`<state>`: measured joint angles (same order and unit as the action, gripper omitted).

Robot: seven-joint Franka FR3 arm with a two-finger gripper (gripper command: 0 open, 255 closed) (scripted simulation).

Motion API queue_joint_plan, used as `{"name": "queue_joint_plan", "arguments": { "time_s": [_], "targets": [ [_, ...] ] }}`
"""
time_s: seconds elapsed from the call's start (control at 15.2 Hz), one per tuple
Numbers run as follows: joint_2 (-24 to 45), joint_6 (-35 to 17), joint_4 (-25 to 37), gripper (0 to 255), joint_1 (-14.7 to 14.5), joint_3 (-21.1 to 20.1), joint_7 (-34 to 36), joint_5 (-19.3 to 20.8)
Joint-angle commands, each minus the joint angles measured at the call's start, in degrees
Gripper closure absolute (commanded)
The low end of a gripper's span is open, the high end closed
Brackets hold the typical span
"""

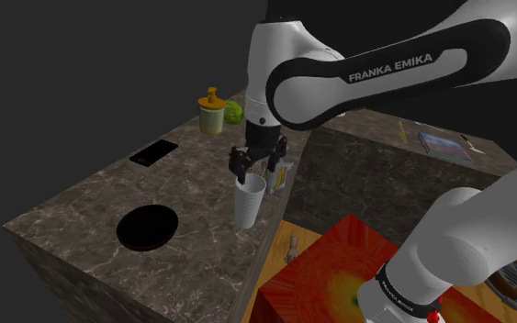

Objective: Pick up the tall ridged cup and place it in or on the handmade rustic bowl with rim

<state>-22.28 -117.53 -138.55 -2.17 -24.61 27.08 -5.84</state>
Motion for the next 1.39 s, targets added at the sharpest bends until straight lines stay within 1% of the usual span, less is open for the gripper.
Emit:
{"name": "queue_joint_plan", "arguments": {
  "time_s": [0.0,0.13,0.66,1.19,1.25,1.32],
  "targets": [
    [3.9,-2.5,1.5,0,0.3,-2.7,3.9,1.5],
    [8.1,-4.5,3.4,0,0.8,-5.1,7.9,3.8],
    [11.4,-10.7,0.1,0,1.3,-5.8,9.3,5.5],
    [11.3,-10.7,0.1,0,1.3,-5.7,9.3,5.5],
    [11.3,-10.7,0.1,255,1.3,-5.7,9.3,5.5],
    [11.3,-10.7,0.1,255,1.3,-5.7,9.3,5.5]
  ]
}}
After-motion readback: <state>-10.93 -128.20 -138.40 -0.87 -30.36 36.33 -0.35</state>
